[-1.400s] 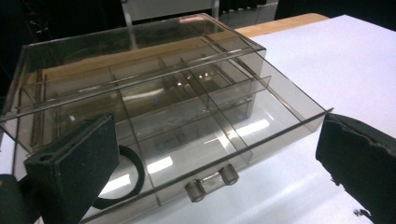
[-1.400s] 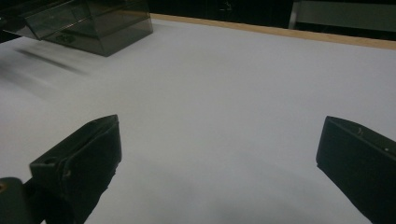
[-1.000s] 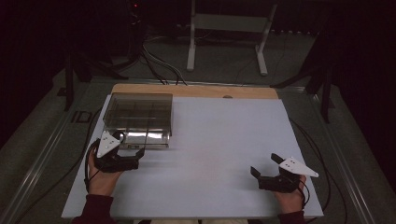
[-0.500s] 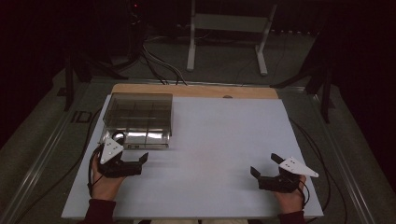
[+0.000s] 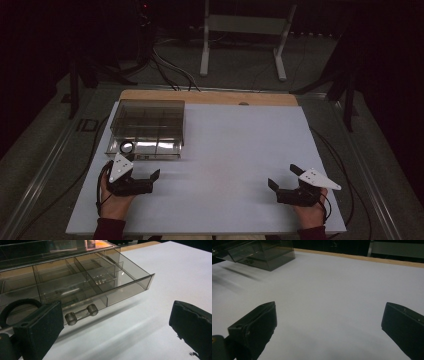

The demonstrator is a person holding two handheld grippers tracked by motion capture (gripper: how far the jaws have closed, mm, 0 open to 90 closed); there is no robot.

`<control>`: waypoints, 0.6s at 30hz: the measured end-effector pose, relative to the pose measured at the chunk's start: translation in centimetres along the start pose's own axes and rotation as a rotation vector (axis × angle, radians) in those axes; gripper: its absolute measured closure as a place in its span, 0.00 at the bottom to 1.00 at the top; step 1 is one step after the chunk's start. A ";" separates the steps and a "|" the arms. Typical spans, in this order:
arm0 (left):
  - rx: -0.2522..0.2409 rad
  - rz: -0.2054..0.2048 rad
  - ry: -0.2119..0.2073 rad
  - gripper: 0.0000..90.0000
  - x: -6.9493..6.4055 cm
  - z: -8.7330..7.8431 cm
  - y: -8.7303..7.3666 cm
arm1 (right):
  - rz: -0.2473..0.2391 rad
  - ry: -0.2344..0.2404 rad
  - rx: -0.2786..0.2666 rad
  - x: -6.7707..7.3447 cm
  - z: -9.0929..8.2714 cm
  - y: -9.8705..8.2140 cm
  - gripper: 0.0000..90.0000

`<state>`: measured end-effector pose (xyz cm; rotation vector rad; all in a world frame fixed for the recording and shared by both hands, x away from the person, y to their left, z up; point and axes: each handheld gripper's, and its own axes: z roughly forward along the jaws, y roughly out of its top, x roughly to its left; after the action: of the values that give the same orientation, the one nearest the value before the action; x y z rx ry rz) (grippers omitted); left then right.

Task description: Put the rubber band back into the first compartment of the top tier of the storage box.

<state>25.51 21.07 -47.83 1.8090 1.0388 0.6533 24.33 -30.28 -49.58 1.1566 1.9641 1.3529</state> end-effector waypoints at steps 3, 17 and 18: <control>-0.004 -0.006 0.001 0.01 0.0 -0.1 -0.4 | 0.001 0.002 -0.001 0.0 0.0 0.0 0.01; -0.011 -0.008 -0.002 0.01 -0.1 -0.5 -1.6 | 0.006 0.013 -0.010 0.0 0.0 0.0 0.01; -0.011 -0.008 -0.002 0.01 -0.1 -0.5 -1.7 | 0.006 0.013 -0.012 0.0 -0.1 0.0 0.01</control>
<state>24.44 21.56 -49.12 1.7950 1.0385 0.6508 24.32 -30.33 -49.54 1.1519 1.9611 1.3767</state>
